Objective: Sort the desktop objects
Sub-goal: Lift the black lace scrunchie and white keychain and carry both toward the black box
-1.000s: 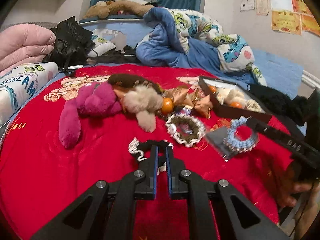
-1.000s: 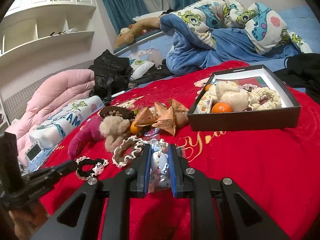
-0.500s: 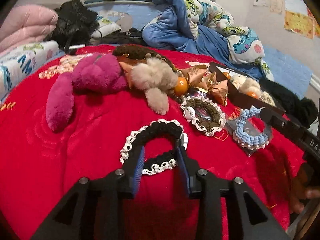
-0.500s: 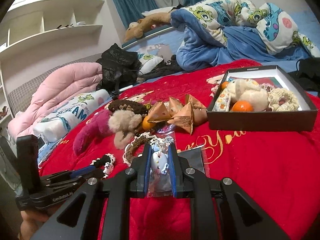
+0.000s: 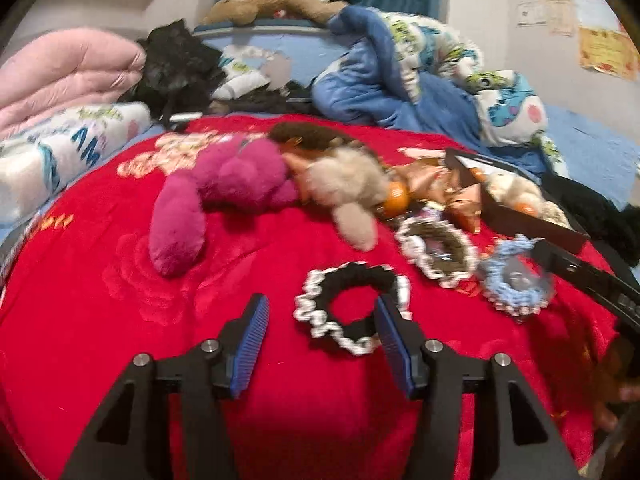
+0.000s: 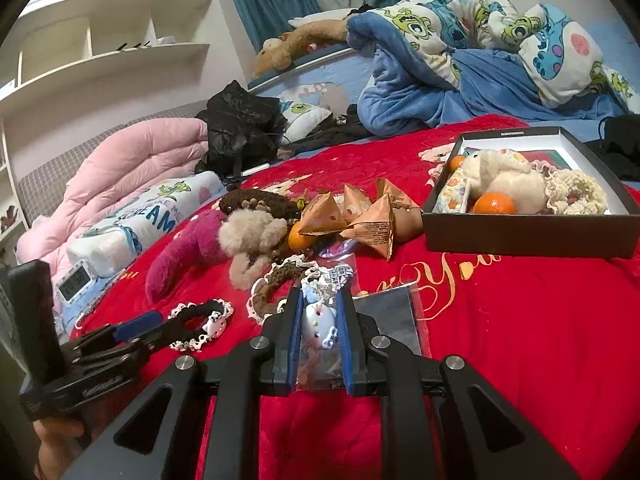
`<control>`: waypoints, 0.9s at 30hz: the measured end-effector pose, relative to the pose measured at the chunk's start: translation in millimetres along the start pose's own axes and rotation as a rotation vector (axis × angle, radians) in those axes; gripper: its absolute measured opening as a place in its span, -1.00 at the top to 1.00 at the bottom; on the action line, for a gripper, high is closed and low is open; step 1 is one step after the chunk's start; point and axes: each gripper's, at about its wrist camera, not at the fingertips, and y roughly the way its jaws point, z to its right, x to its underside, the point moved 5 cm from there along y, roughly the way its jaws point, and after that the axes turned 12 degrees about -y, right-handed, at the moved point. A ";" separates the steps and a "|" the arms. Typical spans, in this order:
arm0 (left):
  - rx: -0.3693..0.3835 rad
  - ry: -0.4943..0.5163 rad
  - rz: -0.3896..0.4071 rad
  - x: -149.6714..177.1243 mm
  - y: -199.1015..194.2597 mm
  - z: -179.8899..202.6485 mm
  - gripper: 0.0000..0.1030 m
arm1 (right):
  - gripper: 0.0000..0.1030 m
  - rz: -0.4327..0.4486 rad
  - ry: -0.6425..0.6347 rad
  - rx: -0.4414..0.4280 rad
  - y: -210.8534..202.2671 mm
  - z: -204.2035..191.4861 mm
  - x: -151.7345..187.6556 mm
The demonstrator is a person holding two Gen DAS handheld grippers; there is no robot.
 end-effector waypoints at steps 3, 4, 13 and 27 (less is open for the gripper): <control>0.005 -0.022 -0.034 2.0 13.1 -5.7 -0.09 | 0.68 -0.001 0.000 -0.002 0.1 -0.2 0.5; 0.003 -0.016 -0.032 2.0 15.1 -4.8 -0.09 | 0.68 -0.004 0.002 -0.002 0.7 0.1 0.4; 0.014 0.011 -0.039 6.6 23.2 -0.4 0.75 | 0.68 -0.009 -0.007 0.015 0.8 -3.0 3.3; 0.047 0.006 -0.012 6.2 -3.0 4.6 0.79 | 0.68 -0.007 0.006 0.016 -4.4 -0.2 -0.1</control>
